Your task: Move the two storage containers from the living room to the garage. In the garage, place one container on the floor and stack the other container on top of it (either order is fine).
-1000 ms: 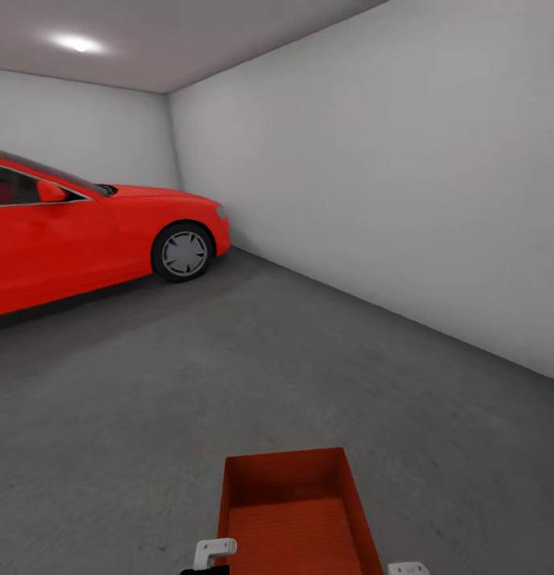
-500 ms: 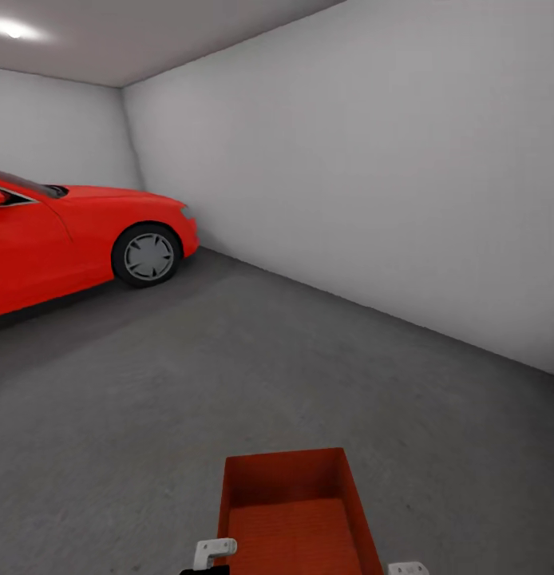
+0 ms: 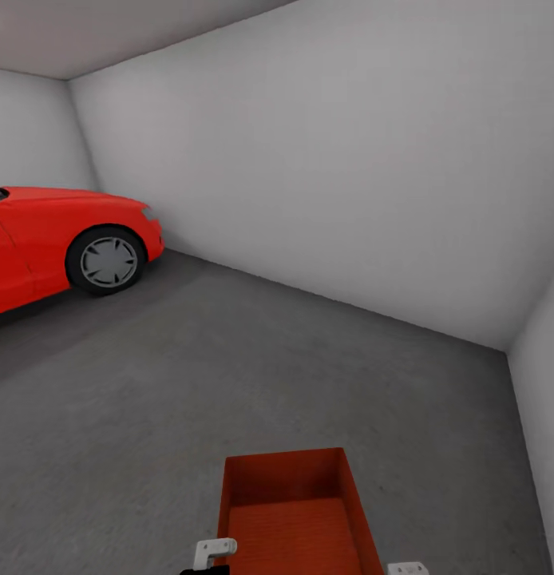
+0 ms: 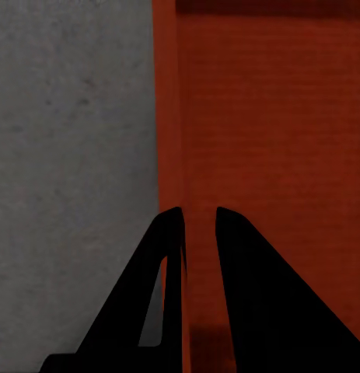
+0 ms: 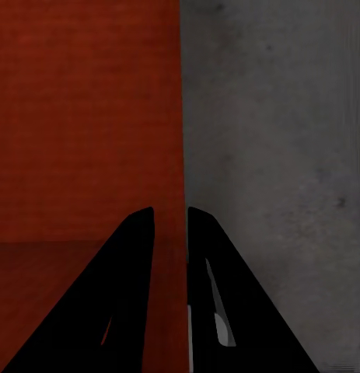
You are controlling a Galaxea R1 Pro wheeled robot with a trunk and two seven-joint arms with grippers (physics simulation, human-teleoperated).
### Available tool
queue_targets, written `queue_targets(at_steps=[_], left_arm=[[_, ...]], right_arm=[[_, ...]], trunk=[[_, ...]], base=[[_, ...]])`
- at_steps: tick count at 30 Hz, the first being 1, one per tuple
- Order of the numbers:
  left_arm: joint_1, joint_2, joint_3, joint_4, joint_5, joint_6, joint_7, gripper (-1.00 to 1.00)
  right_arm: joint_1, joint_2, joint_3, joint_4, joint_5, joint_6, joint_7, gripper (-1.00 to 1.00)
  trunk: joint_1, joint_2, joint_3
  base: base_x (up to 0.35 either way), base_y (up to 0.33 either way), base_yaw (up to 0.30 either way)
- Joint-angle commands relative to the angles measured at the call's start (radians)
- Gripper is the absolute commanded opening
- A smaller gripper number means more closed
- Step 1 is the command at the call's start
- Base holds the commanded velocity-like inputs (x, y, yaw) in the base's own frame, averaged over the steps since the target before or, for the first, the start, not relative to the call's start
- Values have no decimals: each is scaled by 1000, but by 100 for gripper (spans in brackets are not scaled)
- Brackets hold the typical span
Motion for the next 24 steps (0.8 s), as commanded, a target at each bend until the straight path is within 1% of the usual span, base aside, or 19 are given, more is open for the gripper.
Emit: queue_targets(at_steps=[1, 8, 12, 17, 24], left_arm=[[0, 68, -30, -5, 10, -54, -38, -100], [0, 68, -30, -5, 10, -54, -38, -100], [0, 68, -30, -5, 10, -54, -38, -100], [0, 68, -30, -4, 10, -54, -38, -100], [0, 68, -30, -4, 10, -54, -38, -100]], right_arm=[[0, -2, 9, 2, -21, 6, 48, -100], [0, -2, 9, 2, -21, 6, 48, -100], [0, -2, 9, 2, -21, 6, 48, -100], [0, -2, 9, 2, -21, 6, 48, -100], [0, -2, 9, 2, -21, 6, 48, -100]], trunk=[[0, 0, -1], [0, 0, -4], [0, 0, -5], [0, 0, -7], [0, 0, -7]], base=[[0, 0, -264], [1, 0, -264], [79, 0, -264], [199, 39, -266], [280, 96, -267]])
